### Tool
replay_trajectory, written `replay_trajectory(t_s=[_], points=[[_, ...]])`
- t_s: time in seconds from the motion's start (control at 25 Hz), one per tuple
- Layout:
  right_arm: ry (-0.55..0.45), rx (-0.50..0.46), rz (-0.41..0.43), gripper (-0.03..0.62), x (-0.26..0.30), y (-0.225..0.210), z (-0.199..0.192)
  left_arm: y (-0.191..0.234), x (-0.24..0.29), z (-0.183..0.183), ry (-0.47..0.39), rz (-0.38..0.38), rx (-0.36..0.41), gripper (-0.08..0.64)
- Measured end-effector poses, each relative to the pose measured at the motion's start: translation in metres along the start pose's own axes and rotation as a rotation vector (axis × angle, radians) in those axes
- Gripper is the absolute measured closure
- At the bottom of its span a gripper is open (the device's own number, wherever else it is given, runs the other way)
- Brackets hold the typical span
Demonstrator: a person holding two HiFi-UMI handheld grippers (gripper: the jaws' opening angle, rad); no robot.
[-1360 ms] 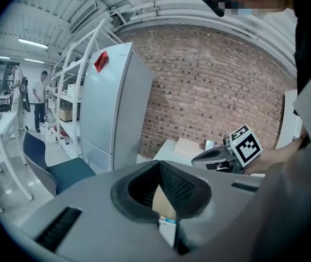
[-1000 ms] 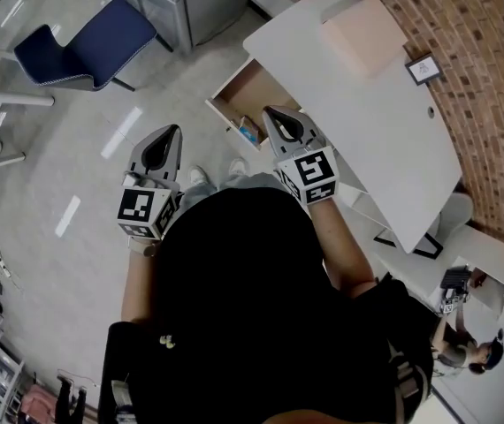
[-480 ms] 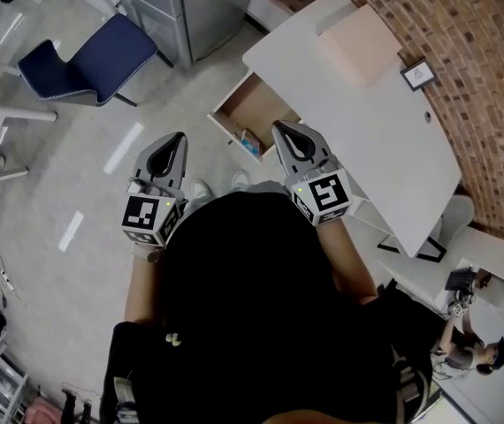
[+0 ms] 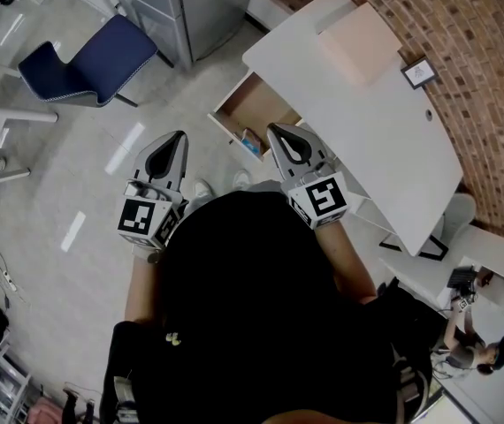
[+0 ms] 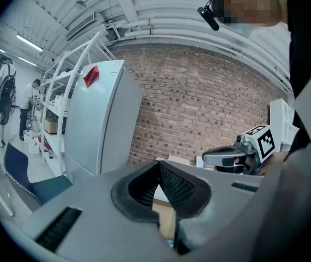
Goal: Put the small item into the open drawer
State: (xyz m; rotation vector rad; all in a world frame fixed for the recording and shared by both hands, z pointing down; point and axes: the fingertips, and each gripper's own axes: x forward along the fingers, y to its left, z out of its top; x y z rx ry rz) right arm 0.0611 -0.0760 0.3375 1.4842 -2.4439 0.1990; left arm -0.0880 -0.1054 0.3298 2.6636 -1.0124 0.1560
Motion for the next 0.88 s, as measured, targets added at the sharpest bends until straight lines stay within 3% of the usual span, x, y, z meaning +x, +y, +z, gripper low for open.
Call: replay_trajectory(t_s=[0.88], points=[[0.025,0.011,-0.010,0.580,-0.0044,-0.0001,-0.0102,-0.0037,-0.0078,-0.0081,0.056,0.016,0.048,0.557]])
